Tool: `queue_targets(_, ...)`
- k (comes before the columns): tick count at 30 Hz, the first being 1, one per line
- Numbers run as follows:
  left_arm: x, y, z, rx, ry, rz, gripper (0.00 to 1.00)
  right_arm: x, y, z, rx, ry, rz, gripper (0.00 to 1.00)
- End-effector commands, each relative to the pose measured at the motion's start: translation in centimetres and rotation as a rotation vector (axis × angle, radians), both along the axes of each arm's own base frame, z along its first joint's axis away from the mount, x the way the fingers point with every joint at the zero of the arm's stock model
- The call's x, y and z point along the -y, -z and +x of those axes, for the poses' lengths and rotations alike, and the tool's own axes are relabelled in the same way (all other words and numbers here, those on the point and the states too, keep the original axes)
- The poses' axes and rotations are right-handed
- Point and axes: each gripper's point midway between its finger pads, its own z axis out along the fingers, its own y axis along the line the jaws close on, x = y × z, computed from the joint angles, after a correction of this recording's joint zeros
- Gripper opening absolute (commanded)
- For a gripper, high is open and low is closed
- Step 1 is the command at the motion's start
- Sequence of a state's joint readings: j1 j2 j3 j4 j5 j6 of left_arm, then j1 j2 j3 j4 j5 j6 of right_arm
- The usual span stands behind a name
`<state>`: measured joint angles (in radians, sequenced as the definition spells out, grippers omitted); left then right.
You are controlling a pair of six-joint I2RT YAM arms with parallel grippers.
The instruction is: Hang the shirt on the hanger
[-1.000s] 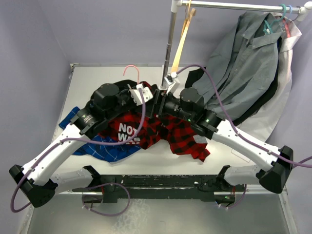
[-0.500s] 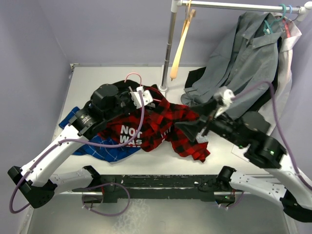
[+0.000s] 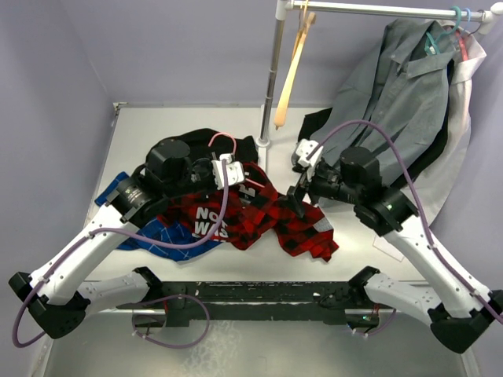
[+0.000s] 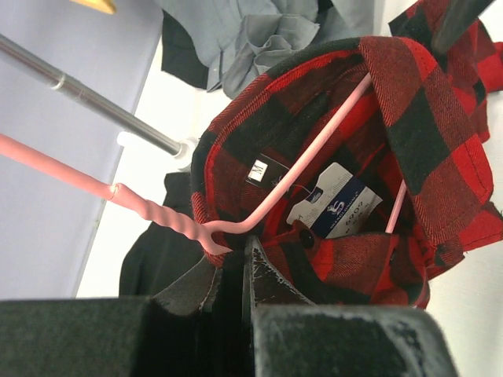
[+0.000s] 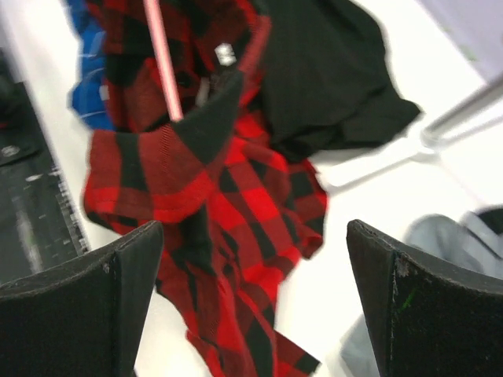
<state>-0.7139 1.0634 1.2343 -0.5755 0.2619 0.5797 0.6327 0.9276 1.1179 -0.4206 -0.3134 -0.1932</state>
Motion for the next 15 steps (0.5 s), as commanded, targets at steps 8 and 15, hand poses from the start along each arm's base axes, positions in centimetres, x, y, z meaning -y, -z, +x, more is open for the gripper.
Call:
queue_targets(8, 0.6, -3.9, -0.6, 0.081, 0.054, -0.078, 0.00, -5.9, 0.0, -5.0, -0.144, -0.494, 0.117, 0.99)
queue_targets(15, 1.2, -3.7, -1.2, 0.057, 0.095, -0.084, 0.00, -7.1, -0.1, -3.7, -0.110, -0.493, 0.158, 0.87)
